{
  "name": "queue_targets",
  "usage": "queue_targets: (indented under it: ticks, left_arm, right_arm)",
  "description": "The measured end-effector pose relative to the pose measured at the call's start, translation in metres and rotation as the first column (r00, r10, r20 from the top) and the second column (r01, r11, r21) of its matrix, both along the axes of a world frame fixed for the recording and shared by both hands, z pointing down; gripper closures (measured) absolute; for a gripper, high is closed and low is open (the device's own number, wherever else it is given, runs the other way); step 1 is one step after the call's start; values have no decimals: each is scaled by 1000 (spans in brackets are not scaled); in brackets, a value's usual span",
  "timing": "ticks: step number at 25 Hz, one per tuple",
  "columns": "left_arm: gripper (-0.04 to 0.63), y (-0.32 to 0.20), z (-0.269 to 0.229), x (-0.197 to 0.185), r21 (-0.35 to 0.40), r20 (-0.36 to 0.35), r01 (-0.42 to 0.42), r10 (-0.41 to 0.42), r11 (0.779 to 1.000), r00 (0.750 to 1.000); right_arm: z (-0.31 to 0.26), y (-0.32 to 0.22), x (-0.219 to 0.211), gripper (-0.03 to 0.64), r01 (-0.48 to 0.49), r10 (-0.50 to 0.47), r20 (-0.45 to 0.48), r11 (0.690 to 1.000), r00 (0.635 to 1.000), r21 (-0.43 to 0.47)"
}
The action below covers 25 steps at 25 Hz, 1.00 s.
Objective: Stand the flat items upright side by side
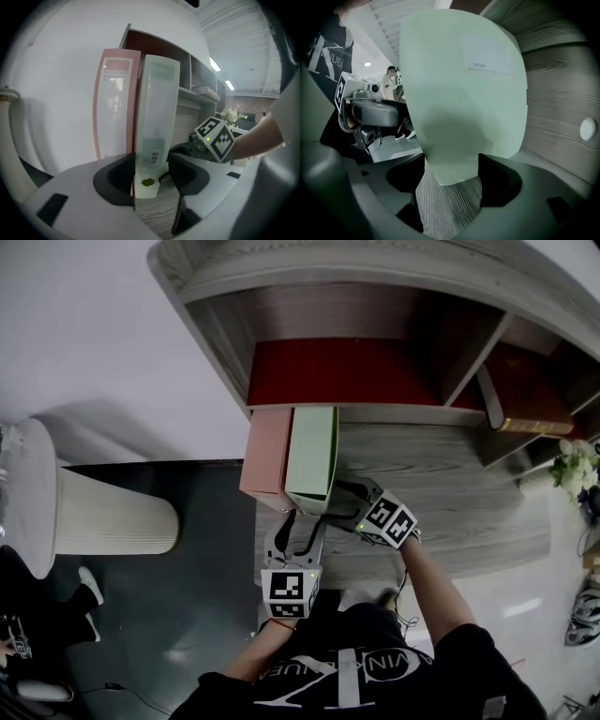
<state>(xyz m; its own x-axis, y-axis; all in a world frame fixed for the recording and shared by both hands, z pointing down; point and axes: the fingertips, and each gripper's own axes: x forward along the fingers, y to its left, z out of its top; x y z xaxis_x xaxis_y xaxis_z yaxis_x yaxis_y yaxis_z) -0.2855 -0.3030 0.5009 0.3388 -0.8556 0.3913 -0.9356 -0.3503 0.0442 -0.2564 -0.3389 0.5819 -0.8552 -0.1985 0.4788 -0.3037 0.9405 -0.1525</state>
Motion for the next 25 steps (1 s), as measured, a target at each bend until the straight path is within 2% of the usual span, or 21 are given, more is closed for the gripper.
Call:
queue_targets:
  ticks: [4,7,10,14,16,21,25]
  left_arm:
    - [380,1,0,-1,12,-39,-17,17,1000,999]
    - [404,2,-2,-3,34,-60,-29,31,999,998]
    - [446,2,-4,-7,58,-86,-33,38,998,996]
    - [532,5,-10,-10,79,-101,-24,32,997,994]
    - [572,6,-14,-11,93,-108,-15,25,996,994]
    - [591,14,-19,-14,107,-118,13,0,994,993]
    - [591,24,-25,-15,118,-115,71,-57,991,992]
  right_arm:
    - [-11,8,10,297,-110,115,73,992,991,-63]
    - [-26,9,23,367,-203,209,119,977,971,-59]
    - [-44,12,37,442,-282,282,152,959,947,-27]
    - [-61,21,59,561,-374,362,122,923,924,88]
    - [-69,25,68,593,-408,393,130,906,910,118]
    - [-84,34,90,606,-461,438,169,877,883,134]
    - [-93,44,109,607,-460,437,167,877,884,141]
